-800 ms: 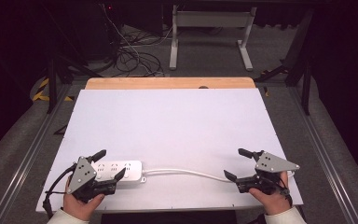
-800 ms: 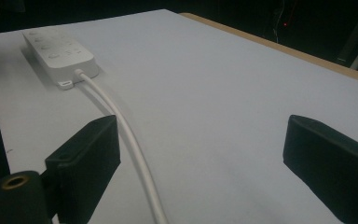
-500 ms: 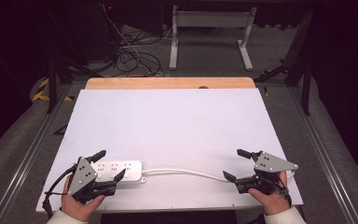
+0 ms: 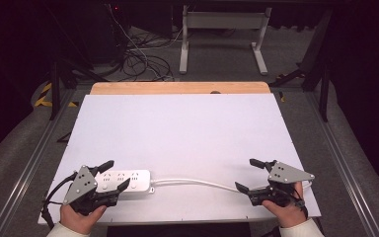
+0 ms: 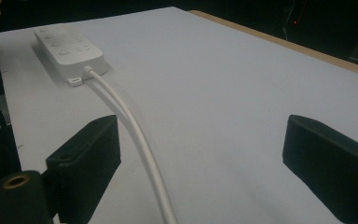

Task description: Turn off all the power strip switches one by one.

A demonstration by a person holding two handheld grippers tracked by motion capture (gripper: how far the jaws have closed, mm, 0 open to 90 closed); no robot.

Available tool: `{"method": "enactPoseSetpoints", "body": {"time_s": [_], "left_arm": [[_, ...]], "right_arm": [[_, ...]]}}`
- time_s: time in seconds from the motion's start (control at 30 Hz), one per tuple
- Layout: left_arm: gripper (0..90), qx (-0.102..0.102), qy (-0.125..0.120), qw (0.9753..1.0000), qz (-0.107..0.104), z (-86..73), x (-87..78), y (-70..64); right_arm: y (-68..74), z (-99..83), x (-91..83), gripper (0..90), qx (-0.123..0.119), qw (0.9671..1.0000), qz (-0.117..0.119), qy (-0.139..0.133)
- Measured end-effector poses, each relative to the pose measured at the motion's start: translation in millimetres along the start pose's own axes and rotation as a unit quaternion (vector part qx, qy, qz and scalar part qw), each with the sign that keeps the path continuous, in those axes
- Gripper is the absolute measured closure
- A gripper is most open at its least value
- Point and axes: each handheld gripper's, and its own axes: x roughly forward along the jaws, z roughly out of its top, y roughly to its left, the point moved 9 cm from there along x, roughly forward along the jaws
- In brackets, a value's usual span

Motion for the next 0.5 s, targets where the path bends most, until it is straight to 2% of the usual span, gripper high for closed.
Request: {"method": "enactPoseSetpoints", "body": {"time_s": [0.03,0.1,0.13,0.3,0.37,0.5], "left_arm": [[27.4,-0.002,0.007,1.0000,-0.005,0.2,0.6,-0.2],[27.1,0.000,0.011,0.9999,-0.002,1.0,0.5,0.4],[28.3,0.012,0.018,0.9997,0.011,2.8,-0.9,3.4],[33.5,0.024,0.041,0.9988,0.015,8.9,-7.6,4.9],[34.5,0.017,0.048,0.9987,-0.003,11.2,-9.9,3.0],[36.8,0.010,0.044,0.9990,-0.007,13.9,-14.3,5.1]], "right_arm": [[0.2,-0.1,0.3,11.5,0.000,1.0000,0.001,0.000],[0.6,-0.2,0.7,11.6,0.001,1.0000,0.001,0.000],[0.7,-0.3,0.9,11.7,0.000,1.0000,0.001,0.001],[0.6,-1.7,2.3,11.8,0.000,1.0000,0.001,0.004],[0.6,-1.9,2.6,11.8,0.000,1.0000,0.001,0.005],[1.1,-2.1,3.1,11.8,0.001,1.0000,0.001,0.006]]}}
